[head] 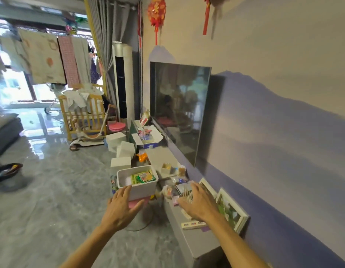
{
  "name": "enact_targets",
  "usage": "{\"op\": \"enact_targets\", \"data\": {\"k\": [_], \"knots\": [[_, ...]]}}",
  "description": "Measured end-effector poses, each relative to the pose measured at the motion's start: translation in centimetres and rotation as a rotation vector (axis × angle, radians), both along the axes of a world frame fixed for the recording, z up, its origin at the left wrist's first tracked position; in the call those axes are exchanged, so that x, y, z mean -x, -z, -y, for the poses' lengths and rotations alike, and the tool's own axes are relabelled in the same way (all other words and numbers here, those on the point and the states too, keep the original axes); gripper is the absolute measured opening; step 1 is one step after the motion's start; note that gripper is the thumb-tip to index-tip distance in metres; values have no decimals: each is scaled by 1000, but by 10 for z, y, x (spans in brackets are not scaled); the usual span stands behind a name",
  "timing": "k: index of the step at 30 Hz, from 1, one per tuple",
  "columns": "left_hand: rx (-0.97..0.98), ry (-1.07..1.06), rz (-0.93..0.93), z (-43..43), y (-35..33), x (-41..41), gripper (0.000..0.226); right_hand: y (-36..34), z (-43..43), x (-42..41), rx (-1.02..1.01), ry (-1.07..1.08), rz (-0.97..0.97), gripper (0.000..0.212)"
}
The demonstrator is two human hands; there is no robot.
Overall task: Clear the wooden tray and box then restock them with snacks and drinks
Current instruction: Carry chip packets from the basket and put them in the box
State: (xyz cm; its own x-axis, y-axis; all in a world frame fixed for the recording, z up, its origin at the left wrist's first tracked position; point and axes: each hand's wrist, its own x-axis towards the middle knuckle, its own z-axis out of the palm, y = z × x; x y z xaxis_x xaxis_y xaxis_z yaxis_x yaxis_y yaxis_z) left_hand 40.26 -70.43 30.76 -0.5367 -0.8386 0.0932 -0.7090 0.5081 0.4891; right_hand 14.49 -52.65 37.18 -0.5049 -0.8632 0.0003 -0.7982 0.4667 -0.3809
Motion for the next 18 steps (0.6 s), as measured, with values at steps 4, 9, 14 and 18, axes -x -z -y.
{"op": "enact_targets", "data": {"k": [4, 9, 14, 18], "knots": [[-21, -48, 11, 44, 8, -8, 107, 13, 67, -6, -33, -66, 19, 98], [-78, -90, 2, 89, 15, 9, 100, 37, 157, 6, -102, -162, 18, 102], [-140, -159, -6, 153, 31, 40, 105, 72, 253, 37, -122, -204, 58, 99], [-186, -249, 42, 219, 43, 70, 132, 91, 327, 74, -129, -234, 185, 100]]}}
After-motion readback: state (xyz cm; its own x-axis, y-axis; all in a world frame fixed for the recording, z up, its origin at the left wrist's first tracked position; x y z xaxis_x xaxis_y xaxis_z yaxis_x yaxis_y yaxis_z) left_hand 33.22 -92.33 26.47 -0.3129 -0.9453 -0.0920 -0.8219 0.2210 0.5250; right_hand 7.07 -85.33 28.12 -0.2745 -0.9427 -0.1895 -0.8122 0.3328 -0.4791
